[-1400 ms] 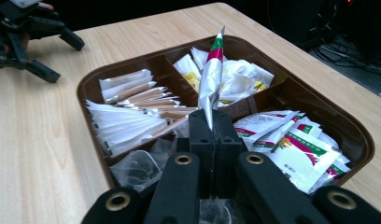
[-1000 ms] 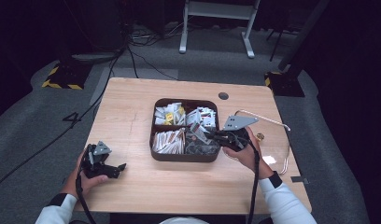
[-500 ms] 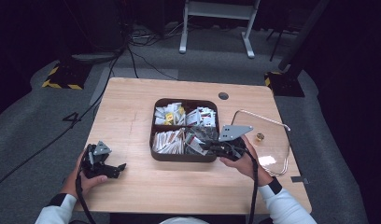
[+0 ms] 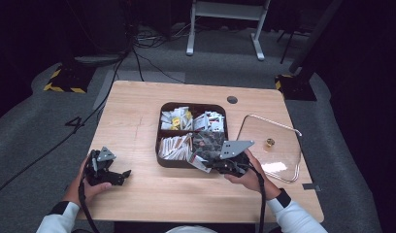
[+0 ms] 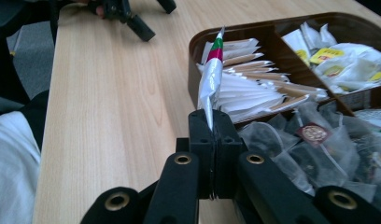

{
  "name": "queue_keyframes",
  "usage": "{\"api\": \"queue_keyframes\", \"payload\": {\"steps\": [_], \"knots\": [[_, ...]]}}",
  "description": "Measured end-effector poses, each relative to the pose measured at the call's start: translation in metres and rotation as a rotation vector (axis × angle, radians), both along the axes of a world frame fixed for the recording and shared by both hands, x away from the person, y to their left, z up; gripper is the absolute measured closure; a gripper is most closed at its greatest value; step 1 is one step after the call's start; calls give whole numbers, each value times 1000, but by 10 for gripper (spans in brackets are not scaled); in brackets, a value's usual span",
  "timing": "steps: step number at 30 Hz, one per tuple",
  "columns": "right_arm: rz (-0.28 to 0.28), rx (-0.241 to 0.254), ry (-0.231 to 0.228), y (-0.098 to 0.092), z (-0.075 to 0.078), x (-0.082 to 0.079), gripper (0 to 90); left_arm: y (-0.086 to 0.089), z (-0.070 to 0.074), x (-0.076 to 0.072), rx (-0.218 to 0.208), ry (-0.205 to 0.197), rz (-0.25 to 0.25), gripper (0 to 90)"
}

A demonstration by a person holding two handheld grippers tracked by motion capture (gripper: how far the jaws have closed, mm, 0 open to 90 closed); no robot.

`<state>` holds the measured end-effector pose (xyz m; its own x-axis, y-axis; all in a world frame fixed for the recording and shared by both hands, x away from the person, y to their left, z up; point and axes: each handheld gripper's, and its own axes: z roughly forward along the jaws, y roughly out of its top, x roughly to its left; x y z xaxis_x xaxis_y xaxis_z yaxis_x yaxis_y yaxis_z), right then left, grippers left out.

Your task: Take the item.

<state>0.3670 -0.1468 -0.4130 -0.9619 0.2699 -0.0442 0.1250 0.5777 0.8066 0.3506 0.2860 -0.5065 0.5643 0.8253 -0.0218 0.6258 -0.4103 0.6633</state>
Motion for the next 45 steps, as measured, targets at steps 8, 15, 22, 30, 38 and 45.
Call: {"api": "queue_keyframes", "payload": {"steps": [8, 15, 22, 30, 38, 45], "knots": [[27, -36, 15, 6, -10, -6, 886, 0, 0, 0, 0, 0, 0, 5], [58, -67, 35, 11, -20, -10, 885, 0, 0, 0, 0, 0, 1, 5], [83, -86, 46, 17, -26, -14, 884, 0, 0, 0, 0, 0, 1, 5], [109, -120, 60, 21, -36, -22, 822, 0, 0, 0, 0, 1, 2, 5], [72, -136, 42, 20, -36, -19, 679, 0, 0, 0, 3, -1, -1, 5], [25, -135, 15, 14, -29, -15, 577, 0, 0, 0, 0, 1, 2, 5]]}}
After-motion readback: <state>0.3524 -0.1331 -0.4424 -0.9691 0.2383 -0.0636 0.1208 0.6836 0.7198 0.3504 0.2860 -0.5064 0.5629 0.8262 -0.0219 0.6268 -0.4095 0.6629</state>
